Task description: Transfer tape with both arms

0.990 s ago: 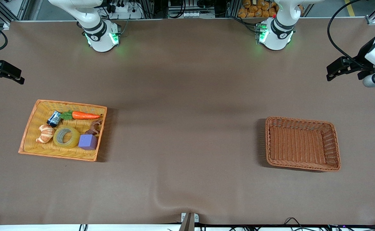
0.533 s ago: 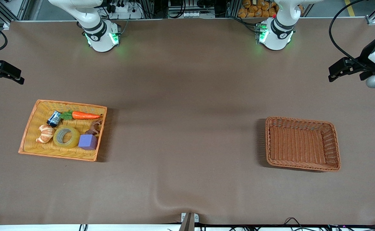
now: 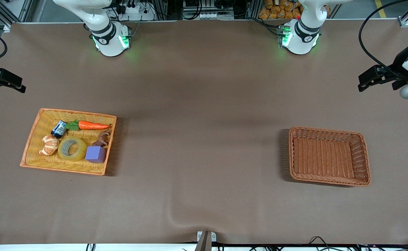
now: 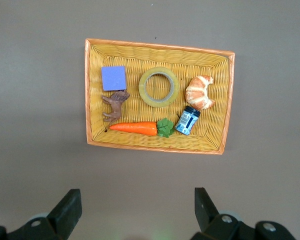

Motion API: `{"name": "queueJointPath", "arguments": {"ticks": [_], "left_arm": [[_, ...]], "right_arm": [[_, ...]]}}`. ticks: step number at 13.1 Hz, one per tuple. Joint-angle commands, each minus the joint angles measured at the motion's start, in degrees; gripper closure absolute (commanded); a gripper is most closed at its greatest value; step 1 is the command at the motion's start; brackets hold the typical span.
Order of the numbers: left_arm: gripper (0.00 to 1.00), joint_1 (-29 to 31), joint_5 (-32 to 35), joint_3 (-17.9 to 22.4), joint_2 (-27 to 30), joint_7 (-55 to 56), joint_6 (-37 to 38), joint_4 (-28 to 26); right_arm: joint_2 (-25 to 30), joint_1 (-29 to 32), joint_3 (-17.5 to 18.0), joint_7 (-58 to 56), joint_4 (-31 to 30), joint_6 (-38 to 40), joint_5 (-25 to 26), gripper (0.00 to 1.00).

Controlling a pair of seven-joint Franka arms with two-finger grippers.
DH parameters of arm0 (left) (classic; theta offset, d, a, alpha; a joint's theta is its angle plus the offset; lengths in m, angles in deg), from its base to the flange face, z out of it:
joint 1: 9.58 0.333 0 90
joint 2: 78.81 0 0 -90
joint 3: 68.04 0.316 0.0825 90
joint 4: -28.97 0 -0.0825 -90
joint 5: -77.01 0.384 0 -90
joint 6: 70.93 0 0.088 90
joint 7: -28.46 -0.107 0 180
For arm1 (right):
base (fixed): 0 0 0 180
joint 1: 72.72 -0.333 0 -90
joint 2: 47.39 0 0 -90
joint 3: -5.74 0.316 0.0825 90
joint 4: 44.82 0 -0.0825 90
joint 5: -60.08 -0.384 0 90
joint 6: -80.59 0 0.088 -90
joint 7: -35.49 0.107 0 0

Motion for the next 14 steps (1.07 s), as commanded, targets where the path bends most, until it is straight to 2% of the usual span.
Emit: {"name": "queueJointPath", "arguments": {"ticks": [1,4,9,14], "left_arm": [[0.0,0.3,-1.2,-0.2,-0.5,0.2,-0.5,1.0],[0.0,0.3,-1.2,-0.2,-0.5,0.2,-0.7,1.0],[0.0,0.3,-1.1,-0.2,-0.8,0.2,-1.9,0.8],[0.0,0.3,-1.1,-0.2,-1.2,0.2,-2.7,0.8]], "right_arm": [[-3.4,1.4,0.8,-0.6,0.4,-1.9,0.2,0.0],[-8.2,2.2,0.8,-0.8,0.4,-8.2,0.2,0.0],[-20.1,5.9,0.8,-0.9,0.4,-16.9,0.2,0.0],[-31.4,5.7,0.9,-4.4,0.4,-30.3,0.3,0.0]]}}
